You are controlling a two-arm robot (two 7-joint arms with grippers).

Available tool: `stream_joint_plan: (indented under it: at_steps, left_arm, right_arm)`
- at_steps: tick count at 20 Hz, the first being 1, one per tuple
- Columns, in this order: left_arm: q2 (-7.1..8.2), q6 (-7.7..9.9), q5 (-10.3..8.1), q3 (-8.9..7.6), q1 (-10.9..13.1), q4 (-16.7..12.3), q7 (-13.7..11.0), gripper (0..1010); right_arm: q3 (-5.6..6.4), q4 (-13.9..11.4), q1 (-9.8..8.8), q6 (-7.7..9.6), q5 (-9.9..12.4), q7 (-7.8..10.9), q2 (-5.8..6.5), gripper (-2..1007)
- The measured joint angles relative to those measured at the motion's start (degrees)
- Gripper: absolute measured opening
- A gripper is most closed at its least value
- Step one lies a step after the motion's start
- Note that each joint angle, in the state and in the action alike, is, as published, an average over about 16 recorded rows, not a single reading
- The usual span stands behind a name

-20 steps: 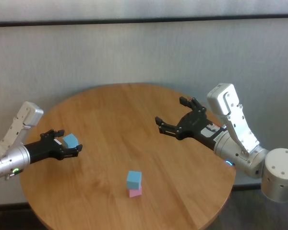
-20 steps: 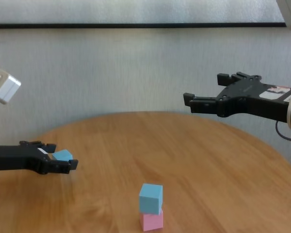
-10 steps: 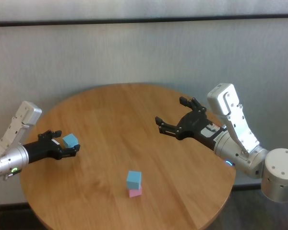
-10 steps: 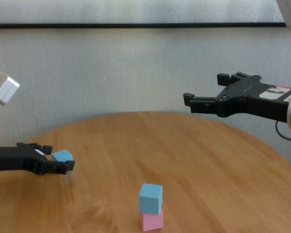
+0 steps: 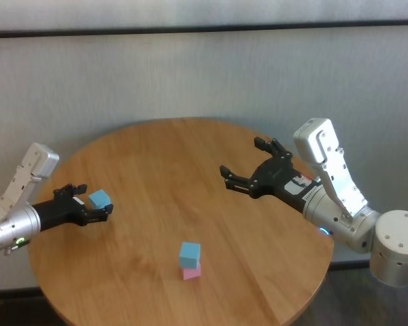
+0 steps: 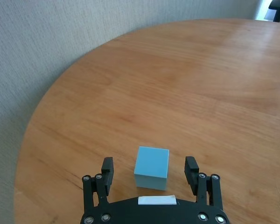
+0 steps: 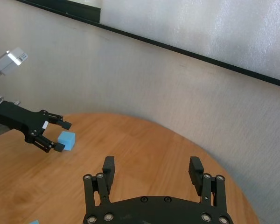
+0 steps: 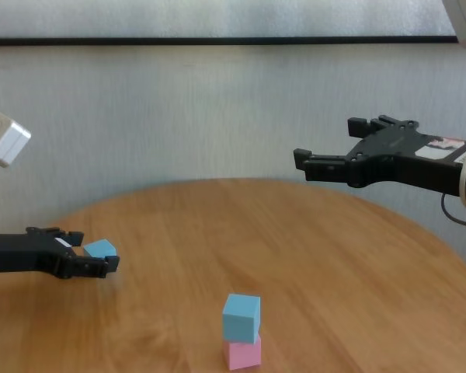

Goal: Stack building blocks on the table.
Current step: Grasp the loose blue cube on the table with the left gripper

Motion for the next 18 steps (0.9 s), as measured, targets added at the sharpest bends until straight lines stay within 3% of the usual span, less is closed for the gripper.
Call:
stream_joint_plan:
  at_steps: [10,18]
  left_arm:
    - [0.13,0.15,-0.11,0.06,0.26,-0.50,0.11,934]
    - [0.18,0.23,-0.16,0.10,0.36,-0.71,0.16,717]
  right_arm:
    - [0.00,0.00,0.00,0.00,0.00,0.00,0.00,1001]
    - [0.00,0.00,0.00,0.00,0.00,0.00,0.00,1001]
